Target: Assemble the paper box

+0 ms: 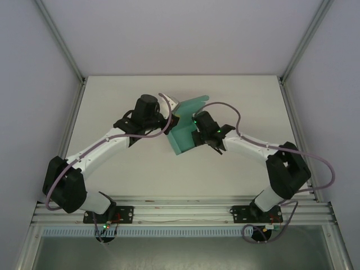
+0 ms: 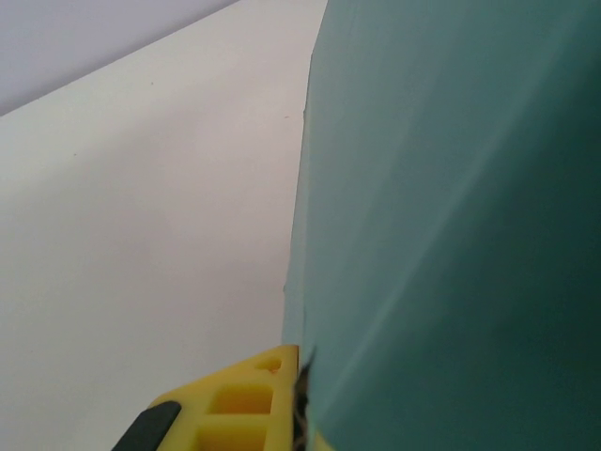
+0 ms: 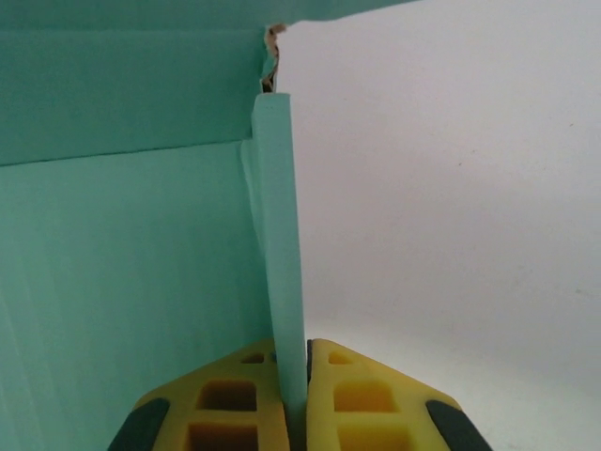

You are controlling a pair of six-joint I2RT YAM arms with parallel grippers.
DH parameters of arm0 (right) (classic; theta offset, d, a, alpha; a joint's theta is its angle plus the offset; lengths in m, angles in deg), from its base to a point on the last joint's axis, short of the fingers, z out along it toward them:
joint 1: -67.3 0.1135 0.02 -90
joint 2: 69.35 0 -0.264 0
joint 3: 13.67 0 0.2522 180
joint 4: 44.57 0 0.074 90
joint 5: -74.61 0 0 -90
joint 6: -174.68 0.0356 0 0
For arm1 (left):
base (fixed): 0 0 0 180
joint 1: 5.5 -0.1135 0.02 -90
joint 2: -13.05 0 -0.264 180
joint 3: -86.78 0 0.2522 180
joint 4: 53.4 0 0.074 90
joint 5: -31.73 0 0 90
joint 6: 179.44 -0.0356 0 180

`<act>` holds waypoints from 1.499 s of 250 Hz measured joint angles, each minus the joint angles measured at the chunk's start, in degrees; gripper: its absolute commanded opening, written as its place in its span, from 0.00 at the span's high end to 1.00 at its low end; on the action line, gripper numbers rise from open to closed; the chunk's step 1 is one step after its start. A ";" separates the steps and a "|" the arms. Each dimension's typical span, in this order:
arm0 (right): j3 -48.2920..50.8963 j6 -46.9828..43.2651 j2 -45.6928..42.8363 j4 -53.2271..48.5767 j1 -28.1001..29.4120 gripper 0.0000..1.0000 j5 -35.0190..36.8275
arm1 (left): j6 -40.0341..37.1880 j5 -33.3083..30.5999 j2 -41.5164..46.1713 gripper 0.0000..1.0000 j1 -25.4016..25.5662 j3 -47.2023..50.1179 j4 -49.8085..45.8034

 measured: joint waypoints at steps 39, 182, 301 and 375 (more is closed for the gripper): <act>-5.27 3.06 4.63 -3.63 2.80 0.97 8.74 | 0.00 -1.46 -0.35 1.00 -0.02 -0.02 0.72; -0.74 10.47 -0.39 -4.22 2.25 0.96 15.78 | 1.42 -4.37 -1.25 0.00 0.28 -0.46 1.29; 0.15 18.40 6.49 -8.15 1.68 0.93 12.09 | 12.44 -28.09 16.20 0.00 0.26 7.98 -3.67; -0.39 21.79 10.93 -9.03 1.70 0.77 11.85 | 16.48 -32.15 18.34 0.00 0.26 13.49 -5.68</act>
